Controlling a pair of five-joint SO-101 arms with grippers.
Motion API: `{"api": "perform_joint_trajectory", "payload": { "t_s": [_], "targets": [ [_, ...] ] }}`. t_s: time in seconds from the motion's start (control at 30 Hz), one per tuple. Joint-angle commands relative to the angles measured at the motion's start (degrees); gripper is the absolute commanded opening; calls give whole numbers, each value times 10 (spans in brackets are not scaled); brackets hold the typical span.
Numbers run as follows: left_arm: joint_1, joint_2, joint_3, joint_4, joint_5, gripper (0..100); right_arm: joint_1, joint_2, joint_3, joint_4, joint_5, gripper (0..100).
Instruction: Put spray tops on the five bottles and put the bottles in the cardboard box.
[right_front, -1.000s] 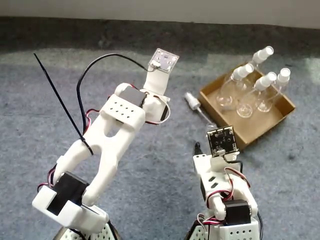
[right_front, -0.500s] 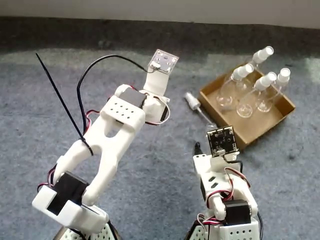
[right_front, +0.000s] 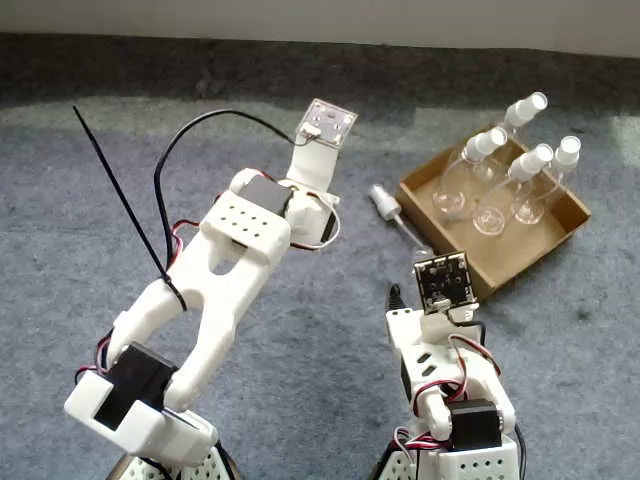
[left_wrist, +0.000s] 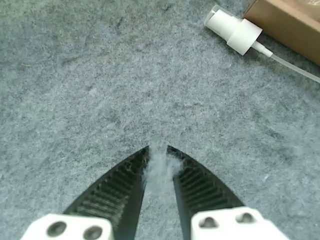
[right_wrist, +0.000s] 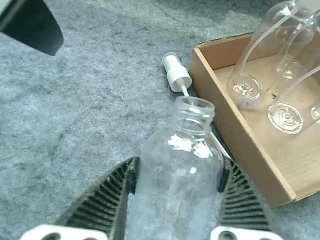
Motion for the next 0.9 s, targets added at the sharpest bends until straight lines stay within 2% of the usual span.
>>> {"api": "perform_joint_trajectory", "payload": {
  "t_s": [0.0,0.23,0.4,0.53,0.7,0.87],
  "targets": [
    [-4,-5,-4,-10,2,4,6,-8,-22,-1,-2,156],
    [-3,-5,7,-13,2,4,6,-8,-22,-1,-3,156],
    [-1,-5,36,-56,5,4,6,-8,-22,-1,-3,156],
    [0,-5,36,-61,6,4,6,-8,-22,-1,-3,156],
    [-4,-5,29,-61,73,5,6,-8,-22,-1,-3,156],
    [-4,-5,0,-62,84,5,6,-8,-22,-1,-3,156]
  ]
}}
